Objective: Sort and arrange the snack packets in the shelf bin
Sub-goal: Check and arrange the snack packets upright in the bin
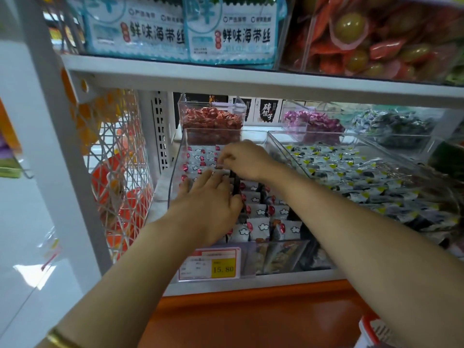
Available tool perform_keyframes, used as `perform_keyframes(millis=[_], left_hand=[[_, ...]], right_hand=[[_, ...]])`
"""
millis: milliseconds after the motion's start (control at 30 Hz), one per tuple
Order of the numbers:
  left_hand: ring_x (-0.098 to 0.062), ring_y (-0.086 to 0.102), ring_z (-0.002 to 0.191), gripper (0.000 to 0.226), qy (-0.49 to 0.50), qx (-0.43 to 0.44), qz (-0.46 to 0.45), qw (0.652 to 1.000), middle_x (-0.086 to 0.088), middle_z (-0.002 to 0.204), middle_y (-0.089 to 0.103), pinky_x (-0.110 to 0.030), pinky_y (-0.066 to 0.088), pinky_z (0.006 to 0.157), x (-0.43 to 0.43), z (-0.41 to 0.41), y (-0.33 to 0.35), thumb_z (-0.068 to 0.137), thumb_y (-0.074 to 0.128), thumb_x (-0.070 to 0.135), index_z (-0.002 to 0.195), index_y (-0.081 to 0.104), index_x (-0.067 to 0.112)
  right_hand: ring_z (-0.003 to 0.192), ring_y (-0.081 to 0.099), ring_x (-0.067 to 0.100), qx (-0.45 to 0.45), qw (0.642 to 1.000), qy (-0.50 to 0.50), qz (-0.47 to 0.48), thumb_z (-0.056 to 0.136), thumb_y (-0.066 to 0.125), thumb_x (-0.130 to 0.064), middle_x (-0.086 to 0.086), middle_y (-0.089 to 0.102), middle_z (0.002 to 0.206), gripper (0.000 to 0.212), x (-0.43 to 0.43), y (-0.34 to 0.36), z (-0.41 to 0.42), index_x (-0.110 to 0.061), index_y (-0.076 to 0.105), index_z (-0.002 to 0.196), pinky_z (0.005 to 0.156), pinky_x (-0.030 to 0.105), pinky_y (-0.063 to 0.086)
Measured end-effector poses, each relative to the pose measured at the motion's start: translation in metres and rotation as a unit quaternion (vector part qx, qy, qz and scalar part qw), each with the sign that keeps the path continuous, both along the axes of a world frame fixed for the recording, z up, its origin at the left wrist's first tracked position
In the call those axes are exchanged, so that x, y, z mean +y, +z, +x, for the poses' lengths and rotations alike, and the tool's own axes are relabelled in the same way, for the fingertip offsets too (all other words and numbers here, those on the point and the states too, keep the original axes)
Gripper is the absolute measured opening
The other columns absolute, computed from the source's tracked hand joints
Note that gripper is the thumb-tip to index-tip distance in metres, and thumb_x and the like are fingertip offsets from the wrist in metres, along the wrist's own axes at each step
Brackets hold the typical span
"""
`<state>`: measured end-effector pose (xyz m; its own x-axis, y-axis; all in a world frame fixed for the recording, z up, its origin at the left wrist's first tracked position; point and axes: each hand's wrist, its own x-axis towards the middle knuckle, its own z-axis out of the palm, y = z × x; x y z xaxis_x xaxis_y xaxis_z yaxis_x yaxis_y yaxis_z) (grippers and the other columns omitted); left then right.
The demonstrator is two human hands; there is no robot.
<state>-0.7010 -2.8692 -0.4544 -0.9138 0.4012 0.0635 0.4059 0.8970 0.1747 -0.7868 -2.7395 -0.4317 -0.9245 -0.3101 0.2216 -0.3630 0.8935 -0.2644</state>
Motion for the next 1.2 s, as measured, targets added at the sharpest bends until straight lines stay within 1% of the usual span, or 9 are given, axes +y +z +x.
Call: perform_keyframes(millis=[200,367,500,567,667,767,967,1100,1200], left_hand=[[-0.018,-0.009,0.145,0.058,0.000,-0.020,0.001,1.000,-0.002,0.159,0.000,-0.045,-0.003,0.117,-0.001,0.003,0.002,0.098,0.015,0.042,0.150,0.011,0.014],[-0.018,-0.006,0.145,0.057,-0.010,-0.014,0.016,1.000,-0.002,0.158,0.005,-0.045,-0.002,0.116,-0.001,0.004,0.002,0.099,0.017,0.040,0.148,0.018,0.012],[-0.019,-0.005,0.145,0.057,-0.007,-0.019,0.025,0.999,-0.004,0.158,0.005,-0.044,-0.002,0.116,-0.002,0.004,0.002,0.099,0.017,0.040,0.148,0.019,0.012],[-0.019,-0.005,0.145,0.057,-0.008,-0.019,0.029,0.999,-0.005,0.158,0.005,-0.044,-0.002,0.116,-0.001,0.004,0.002,0.099,0.018,0.040,0.147,0.020,0.011],[-0.019,-0.002,0.145,0.055,-0.008,-0.011,0.037,0.999,-0.005,0.157,0.010,-0.044,0.001,0.117,-0.001,0.002,0.001,0.099,0.019,0.040,0.146,0.025,0.011],[-0.021,0.001,0.145,0.054,-0.006,-0.004,0.048,0.999,-0.006,0.157,0.013,-0.043,0.003,0.117,-0.002,0.001,0.001,0.098,0.021,0.040,0.145,0.028,0.011],[-0.024,0.010,0.143,0.050,-0.002,-0.004,0.049,0.999,-0.010,0.154,0.021,-0.045,0.011,0.116,-0.003,0.004,0.002,0.098,0.024,0.037,0.139,0.035,0.011],[-0.026,0.015,0.141,0.047,0.000,0.002,0.072,0.997,-0.012,0.150,0.027,-0.043,0.014,0.116,-0.005,0.011,0.003,0.099,0.028,0.034,0.136,0.037,0.007],[-0.024,0.017,0.139,0.048,0.010,0.008,0.117,0.993,-0.010,0.150,0.026,-0.036,0.014,0.113,-0.006,0.018,0.005,0.099,0.031,0.031,0.140,0.033,0.007]], right_hand=[[0.098,0.059,0.021,0.032,0.995,-0.031,-0.085,0.092,0.048,-0.003,0.006,0.064,0.108,0.019,0.003,0.005,-0.011,-0.012,0.061,0.102,0.085,0.036,0.048],[0.098,0.056,0.018,0.055,0.997,-0.043,0.023,0.087,0.060,-0.008,0.005,0.062,0.111,0.017,-0.004,0.001,-0.030,-0.013,0.066,0.103,0.086,0.031,0.046],[0.098,0.056,0.019,0.049,0.997,-0.042,0.035,0.083,0.067,-0.013,0.004,0.064,0.103,0.010,-0.006,-0.001,-0.031,-0.012,0.069,0.093,0.084,0.031,0.046],[0.084,0.057,0.013,0.059,0.997,-0.038,0.013,0.084,0.066,-0.012,0.003,0.067,0.097,0.002,-0.006,0.000,-0.029,-0.012,0.069,0.084,0.076,0.027,0.043],[0.070,0.056,0.012,0.079,0.995,-0.041,-0.053,0.087,0.063,-0.014,0.004,0.068,0.084,0.016,-0.006,0.005,-0.022,-0.011,0.065,0.071,0.071,0.028,0.046],[0.071,0.053,0.015,0.102,0.984,-0.058,-0.136,0.090,0.060,-0.018,0.005,0.063,0.081,0.018,-0.002,0.010,-0.012,-0.010,0.059,0.074,0.069,0.031,0.043],[0.071,0.056,0.026,0.097,0.985,-0.024,-0.141,0.091,0.058,-0.014,0.019,0.065,0.085,0.022,0.001,0.000,0.018,0.006,0.061,0.080,0.062,0.027,0.039],[0.070,0.051,0.013,0.115,0.982,-0.022,-0.147,0.090,0.059,-0.013,0.008,0.061,0.082,0.016,0.002,-0.003,0.024,-0.004,0.059,0.077,0.067,0.028,0.042],[0.064,0.044,0.004,0.160,0.961,-0.057,-0.218,0.091,0.057,-0.013,-0.001,0.052,0.071,0.023,0.008,0.004,0.030,-0.008,0.053,0.069,0.060,0.019,0.033]])
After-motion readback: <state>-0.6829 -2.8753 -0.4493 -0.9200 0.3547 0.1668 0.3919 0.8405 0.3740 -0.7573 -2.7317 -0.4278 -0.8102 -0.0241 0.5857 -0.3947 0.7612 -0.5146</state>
